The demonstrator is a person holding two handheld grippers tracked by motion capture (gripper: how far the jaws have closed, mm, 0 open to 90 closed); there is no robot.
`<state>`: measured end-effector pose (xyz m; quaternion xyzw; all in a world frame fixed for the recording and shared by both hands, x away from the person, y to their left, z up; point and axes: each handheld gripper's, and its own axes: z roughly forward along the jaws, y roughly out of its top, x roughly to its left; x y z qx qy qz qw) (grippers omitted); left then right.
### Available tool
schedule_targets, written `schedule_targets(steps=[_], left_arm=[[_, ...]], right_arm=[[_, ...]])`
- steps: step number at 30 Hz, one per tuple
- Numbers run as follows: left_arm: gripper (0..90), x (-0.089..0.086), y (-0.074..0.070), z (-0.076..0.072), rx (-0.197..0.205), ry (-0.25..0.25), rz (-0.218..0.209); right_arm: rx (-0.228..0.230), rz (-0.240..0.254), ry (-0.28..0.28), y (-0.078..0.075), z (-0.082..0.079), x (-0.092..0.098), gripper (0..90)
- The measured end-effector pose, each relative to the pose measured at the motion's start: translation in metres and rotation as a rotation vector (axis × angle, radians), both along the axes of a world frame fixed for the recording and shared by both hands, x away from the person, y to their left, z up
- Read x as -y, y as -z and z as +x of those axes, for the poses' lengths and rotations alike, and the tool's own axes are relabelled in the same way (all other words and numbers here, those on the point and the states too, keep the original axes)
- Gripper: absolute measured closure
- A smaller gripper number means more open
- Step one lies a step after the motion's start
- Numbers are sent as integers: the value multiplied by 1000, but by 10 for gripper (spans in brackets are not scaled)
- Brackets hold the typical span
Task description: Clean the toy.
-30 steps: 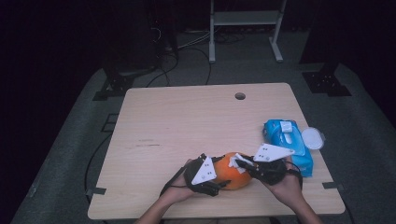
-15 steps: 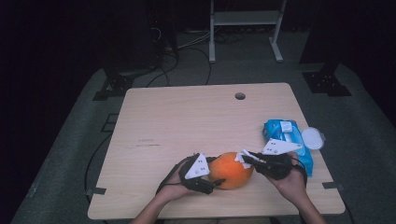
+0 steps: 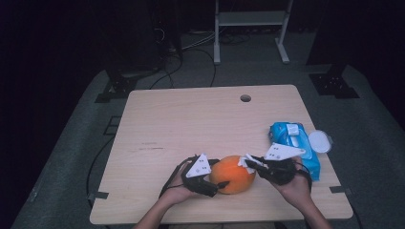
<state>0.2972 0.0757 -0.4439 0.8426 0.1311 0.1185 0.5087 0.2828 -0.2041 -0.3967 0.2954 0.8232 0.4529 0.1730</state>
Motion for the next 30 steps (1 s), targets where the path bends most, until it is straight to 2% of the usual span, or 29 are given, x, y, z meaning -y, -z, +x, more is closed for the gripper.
schedule_targets(steps=[1,5,7,8,9,10,12,13,14,15,17,19,22,26,30], left_arm=[[227,0,1,0,2,-2,-1],[218,1,2,1,-8,-17,7],[215,2,3,2,-24,-25,-6],[215,2,3,2,-22,-24,-2],[216,2,2,3,-16,-20,18],[218,0,2,3,-22,-21,13],[222,-1,3,3,-28,-23,9],[224,-3,3,4,-35,-25,1],[224,-3,3,4,-35,-25,1],[224,-4,4,6,-43,-24,-4],[224,-5,4,6,-44,-24,-6],[223,-6,5,7,-46,-26,-9],[210,-5,6,7,-43,-31,5],[203,-7,8,7,-50,-22,19],[215,-8,7,8,-60,-22,13]], right_arm=[[-22,22,0,2,0,6,791],[-12,25,-1,-1,-3,4,791],[-24,56,-72,-5,-10,-12,791],[-24,56,-72,-5,-10,-12,791],[-6,16,-112,-4,-15,-27,789],[6,-6,-114,-5,-16,-30,789],[9,-6,-112,-5,-15,-30,788],[10,-7,-84,-5,-11,-23,788],[10,-7,-84,-5,-11,-23,788],[5,1,-40,-1,-4,-10,788],[-9,15,-19,1,-1,-2,788],[-47,42,14,5,3,13,788],[-42,44,8,3,0,7,787],[-3,0,-33,1,-9,-11,784],[-5,5,-21,0,-6,-6,785]])
